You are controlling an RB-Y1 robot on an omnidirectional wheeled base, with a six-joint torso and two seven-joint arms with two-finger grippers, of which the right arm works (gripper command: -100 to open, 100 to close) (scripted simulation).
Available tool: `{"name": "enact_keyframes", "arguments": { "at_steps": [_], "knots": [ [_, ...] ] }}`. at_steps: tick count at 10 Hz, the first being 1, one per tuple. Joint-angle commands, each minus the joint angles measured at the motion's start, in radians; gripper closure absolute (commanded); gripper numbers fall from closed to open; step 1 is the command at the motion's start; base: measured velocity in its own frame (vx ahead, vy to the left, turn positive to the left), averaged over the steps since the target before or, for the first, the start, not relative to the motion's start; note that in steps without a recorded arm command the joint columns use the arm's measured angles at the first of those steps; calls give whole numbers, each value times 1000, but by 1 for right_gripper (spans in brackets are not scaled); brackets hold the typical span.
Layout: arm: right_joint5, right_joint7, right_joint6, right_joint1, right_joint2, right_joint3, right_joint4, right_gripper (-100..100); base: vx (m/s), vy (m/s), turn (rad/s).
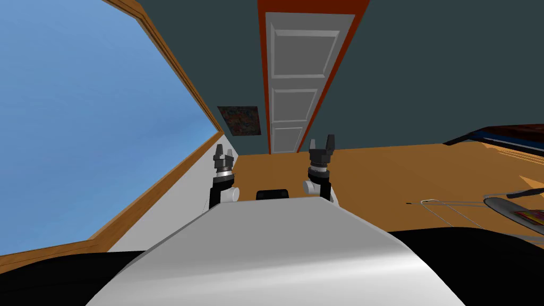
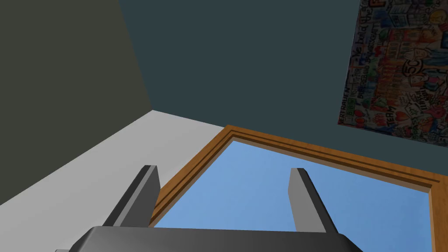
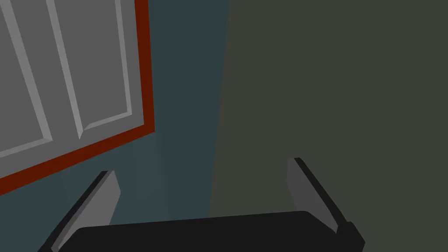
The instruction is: Pull the door open
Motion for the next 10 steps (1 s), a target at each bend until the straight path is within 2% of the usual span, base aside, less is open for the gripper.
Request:
{"name": "enact_keyframes", "arguments": {
  "at_steps": [1, 10],
  "knots": [
    [-18, -30, -6, -3, -9, 1, 26, -100, 65, 15, 99],
    [-124, -203, -39, -18, -51, 9, 178, -100, 131, 20, 84]
  ]
}}
